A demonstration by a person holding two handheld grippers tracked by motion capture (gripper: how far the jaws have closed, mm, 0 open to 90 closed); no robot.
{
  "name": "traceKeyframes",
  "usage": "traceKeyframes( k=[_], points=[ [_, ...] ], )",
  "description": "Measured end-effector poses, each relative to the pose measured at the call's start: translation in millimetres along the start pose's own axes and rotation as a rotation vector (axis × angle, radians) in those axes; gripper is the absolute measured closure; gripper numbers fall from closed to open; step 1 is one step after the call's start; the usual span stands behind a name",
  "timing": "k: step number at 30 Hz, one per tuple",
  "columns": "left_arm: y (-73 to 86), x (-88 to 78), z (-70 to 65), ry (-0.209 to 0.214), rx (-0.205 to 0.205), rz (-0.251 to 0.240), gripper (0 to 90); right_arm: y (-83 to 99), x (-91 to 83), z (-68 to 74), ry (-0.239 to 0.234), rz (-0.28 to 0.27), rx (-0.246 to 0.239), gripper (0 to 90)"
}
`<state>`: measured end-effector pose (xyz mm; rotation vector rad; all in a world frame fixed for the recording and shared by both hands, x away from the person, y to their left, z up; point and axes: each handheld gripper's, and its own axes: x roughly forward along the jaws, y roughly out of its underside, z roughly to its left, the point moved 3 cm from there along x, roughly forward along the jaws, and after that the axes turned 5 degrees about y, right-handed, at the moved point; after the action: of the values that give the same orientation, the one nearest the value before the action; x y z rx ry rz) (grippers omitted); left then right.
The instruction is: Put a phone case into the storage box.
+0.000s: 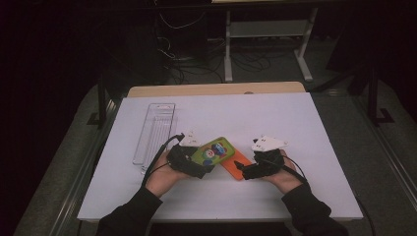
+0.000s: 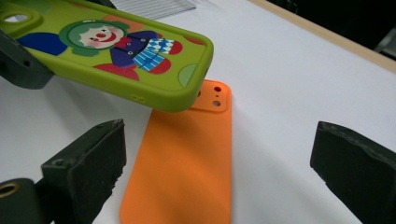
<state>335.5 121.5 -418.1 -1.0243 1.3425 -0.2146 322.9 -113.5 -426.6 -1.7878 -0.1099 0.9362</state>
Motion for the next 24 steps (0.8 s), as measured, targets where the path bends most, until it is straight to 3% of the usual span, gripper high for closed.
traceKeyframes(
  k=[9, 10, 13, 16, 24],
  points=[
    [0.4, -0.1, 0.0, -0.001, -0.008, -0.007, 14.7, -0.2, 0.8, 5.8, 0.051, -0.009, -0.091, 2.7],
    [0.5, -0.2, -0.1, 0.000, -0.006, -0.005, 14.8, -0.2, 1.3, 7.0, 0.061, -0.009, -0.119, 2.7],
    [0.5, -0.2, -0.3, 0.002, -0.005, -0.005, 14.8, 0.5, 1.7, 8.8, 0.069, -0.001, -0.134, 2.7],
    [0.6, -0.2, -0.3, 0.003, -0.005, -0.006, 14.8, 0.4, 2.7, 10.9, 0.090, -0.007, -0.197, 2.7],
    [0.5, -0.4, -0.3, 0.001, -0.005, -0.008, 14.8, 1.9, 4.1, 14.7, 0.130, -0.003, -0.277, 2.8]
  ],
)
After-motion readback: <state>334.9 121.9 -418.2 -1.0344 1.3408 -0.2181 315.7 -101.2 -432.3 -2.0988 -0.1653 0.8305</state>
